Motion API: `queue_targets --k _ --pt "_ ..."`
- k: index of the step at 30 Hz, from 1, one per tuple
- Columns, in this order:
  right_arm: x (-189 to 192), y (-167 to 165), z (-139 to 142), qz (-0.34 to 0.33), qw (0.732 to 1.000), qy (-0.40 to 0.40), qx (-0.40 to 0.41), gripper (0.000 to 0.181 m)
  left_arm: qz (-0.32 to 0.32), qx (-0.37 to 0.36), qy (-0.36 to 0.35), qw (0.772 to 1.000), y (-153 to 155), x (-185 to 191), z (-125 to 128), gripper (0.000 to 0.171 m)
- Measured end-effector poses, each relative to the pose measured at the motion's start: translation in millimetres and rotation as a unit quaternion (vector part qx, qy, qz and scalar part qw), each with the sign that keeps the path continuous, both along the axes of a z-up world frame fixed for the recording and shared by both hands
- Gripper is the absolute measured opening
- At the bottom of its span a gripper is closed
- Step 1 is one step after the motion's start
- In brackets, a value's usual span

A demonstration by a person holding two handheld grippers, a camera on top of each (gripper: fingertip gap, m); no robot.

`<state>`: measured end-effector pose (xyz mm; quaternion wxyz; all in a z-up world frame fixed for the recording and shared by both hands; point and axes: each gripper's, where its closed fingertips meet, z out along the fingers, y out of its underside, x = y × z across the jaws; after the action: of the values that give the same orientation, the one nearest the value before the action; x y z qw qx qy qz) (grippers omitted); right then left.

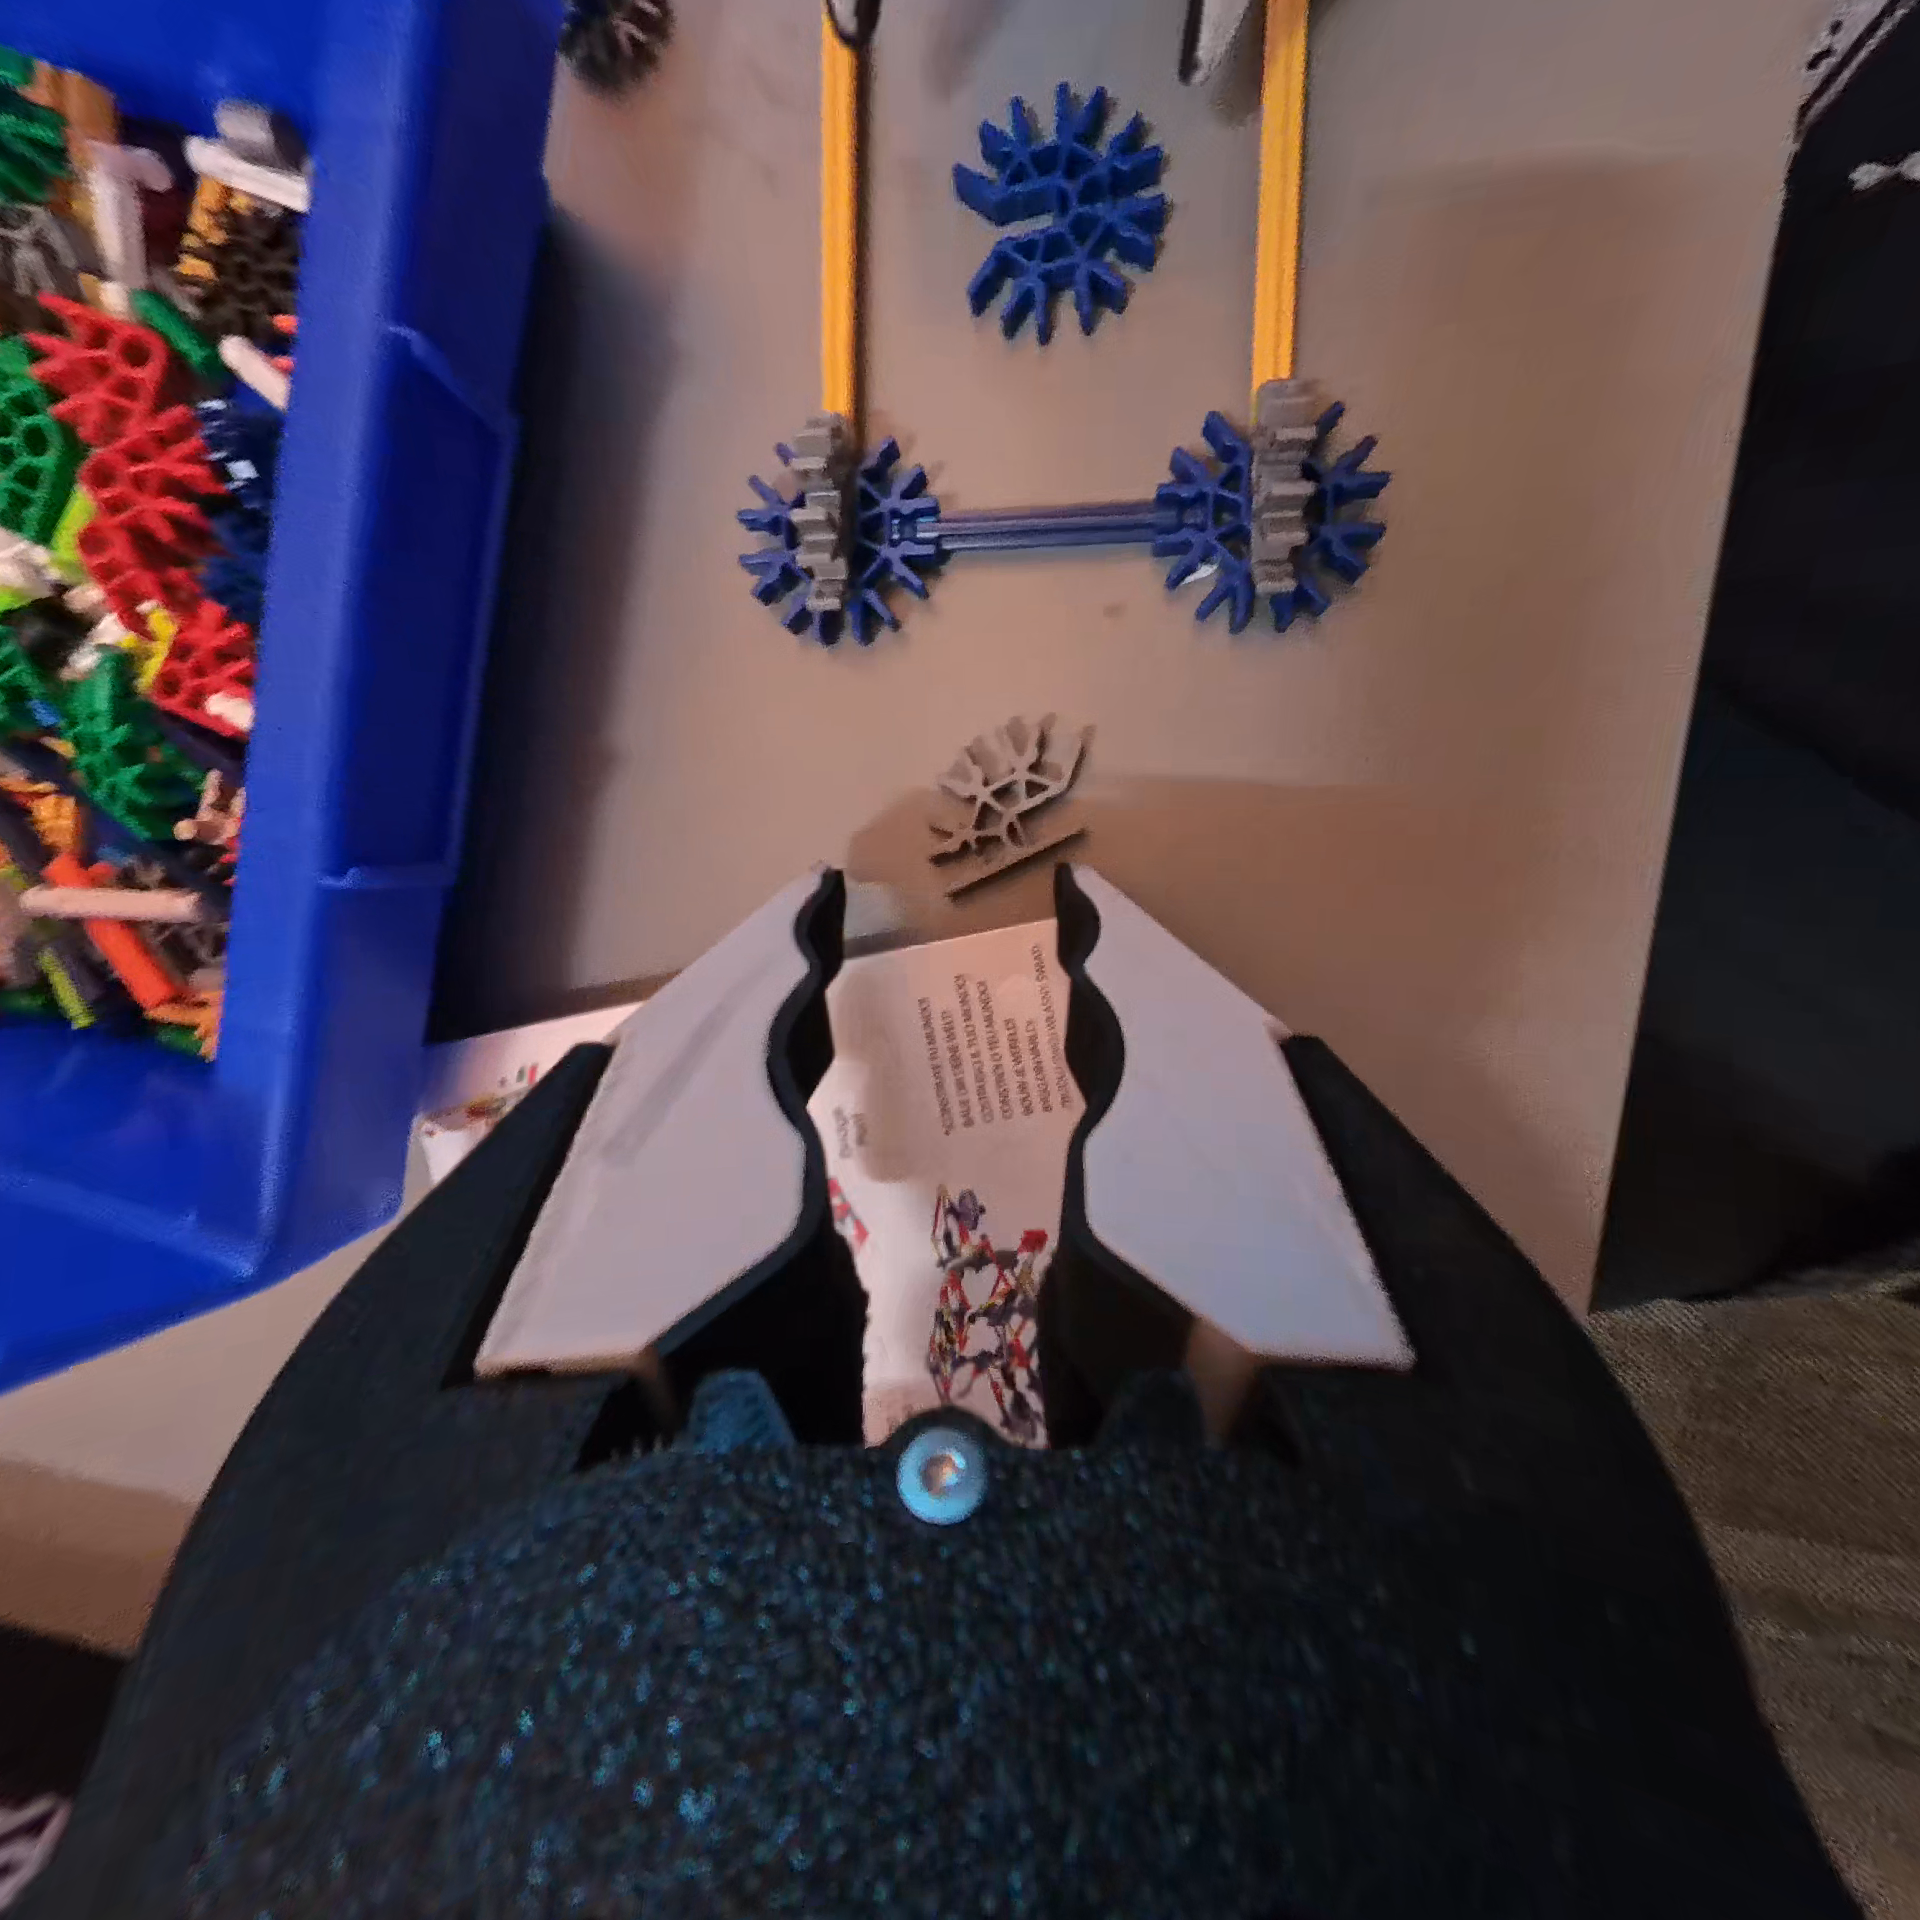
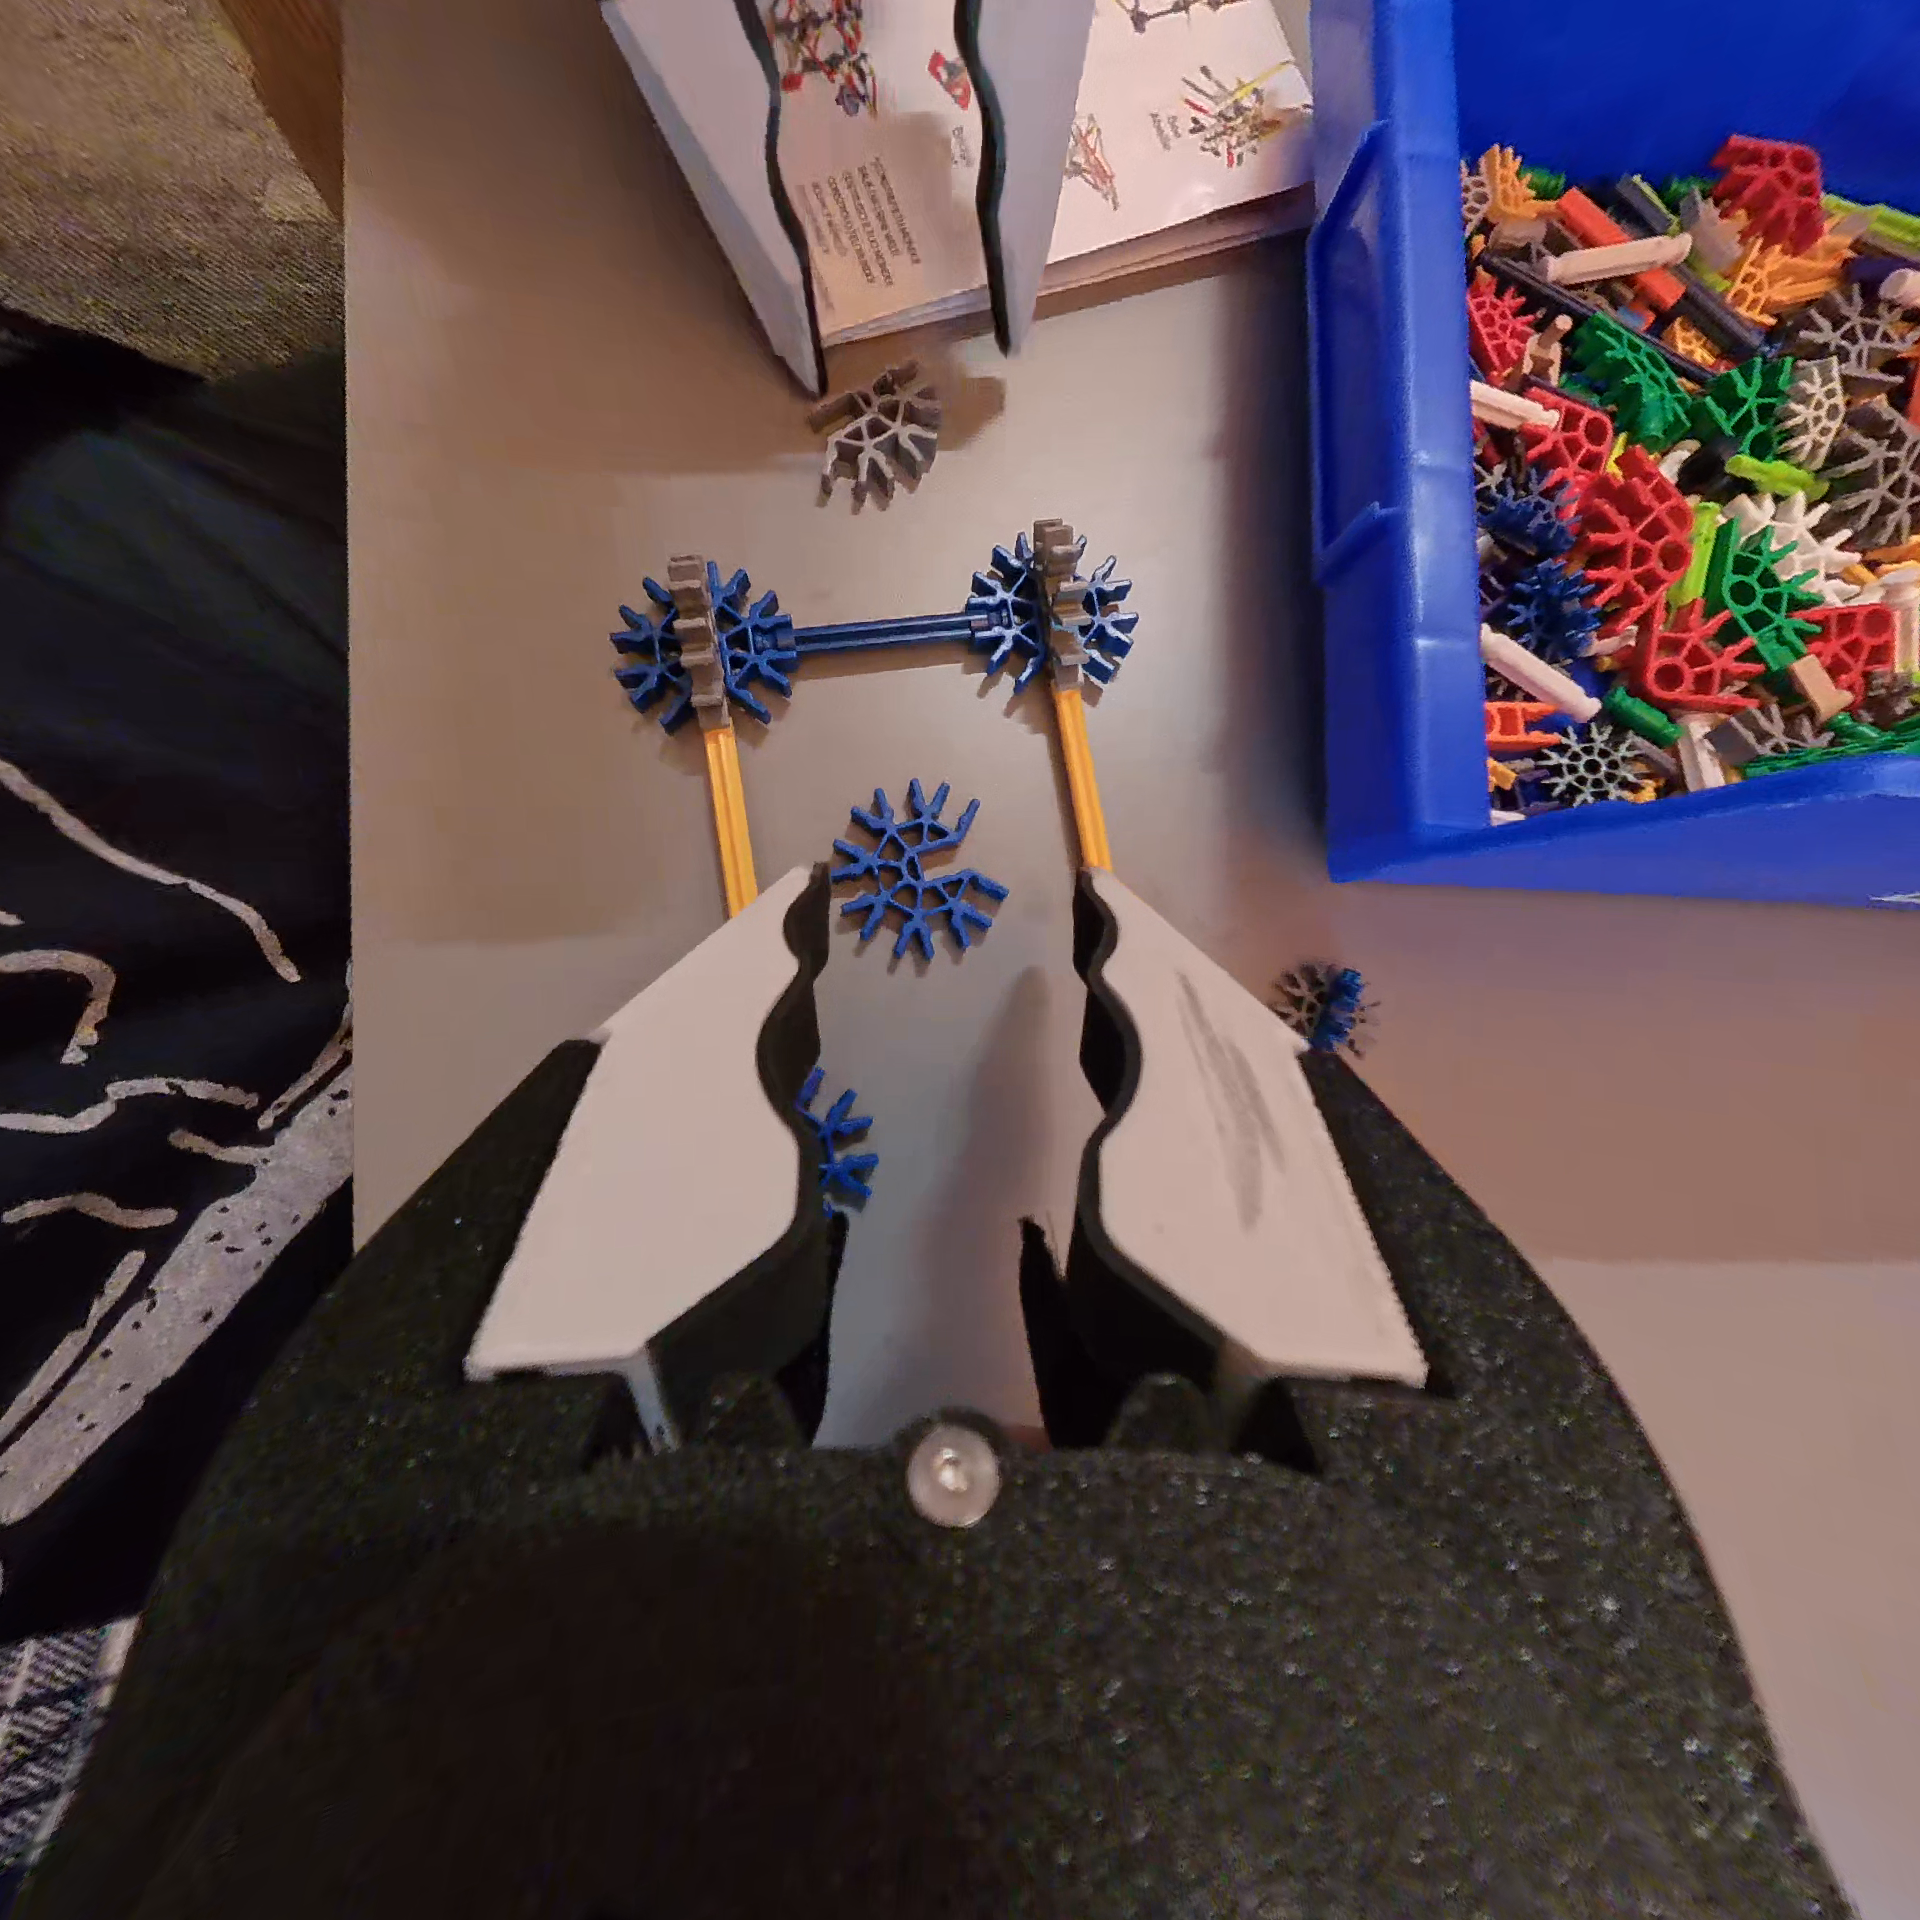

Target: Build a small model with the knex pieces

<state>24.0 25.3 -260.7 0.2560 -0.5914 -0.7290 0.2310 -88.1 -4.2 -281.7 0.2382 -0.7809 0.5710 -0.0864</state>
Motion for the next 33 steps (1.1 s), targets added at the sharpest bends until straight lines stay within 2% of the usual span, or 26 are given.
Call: queue_targets --k 2,5,8,11,14,17,20,27,30,33 --pt "0 -1 -1 0.002 1.000 0.003 -0.004 0.046 -0.006 -0.011 -0.019 1.000 -2 7 0 0.037" --pt "1 -2 -3 0.003 1.000 0.005 -0.011 0.046 -0.003 -0.004 -0.030 1.000 0 12 -1 0.019" --pt "1 0 -4 0.002 1.000 0.003 -0.015 0.046 0.005 0.016 -0.038 0.999 0 15 -1 0.017" --pt "2 3 -5 -0.002 1.000 -0.001 -0.021 0.042 0.024 0.068 -0.021 0.997 6 14 0 0.017" --pt "2 -2 -6 0.020 1.000 -0.001 -0.022 0.041 0.034 0.105 -0.013 0.994 3 17 4 0.017" --pt "1 -6 -12 0.041 0.999 -0.013 -0.012 0.041 0.050 0.135 -0.022 0.989 1 20 13 0.017" --pt "-1 -2 -16 0.035 0.999 -0.027 0.001 0.042 0.074 0.170 -0.031 0.982 3 21 24 0.017" --pt "1 0 -4 -0.030 0.999 -0.036 -0.007 0.043 0.098 0.196 -0.034 0.975 0 20 28 0.017" --pt "0 -10 -13 -0.032 0.998 -0.046 -0.025 0.038 0.106 0.199 -0.039 0.973 1 19 26 0.017" --pt "-3 -11 -18 -0.013 0.999 -0.042 -0.009 0.031 0.107 0.201 -0.044 0.973 0 21 26 0.017"
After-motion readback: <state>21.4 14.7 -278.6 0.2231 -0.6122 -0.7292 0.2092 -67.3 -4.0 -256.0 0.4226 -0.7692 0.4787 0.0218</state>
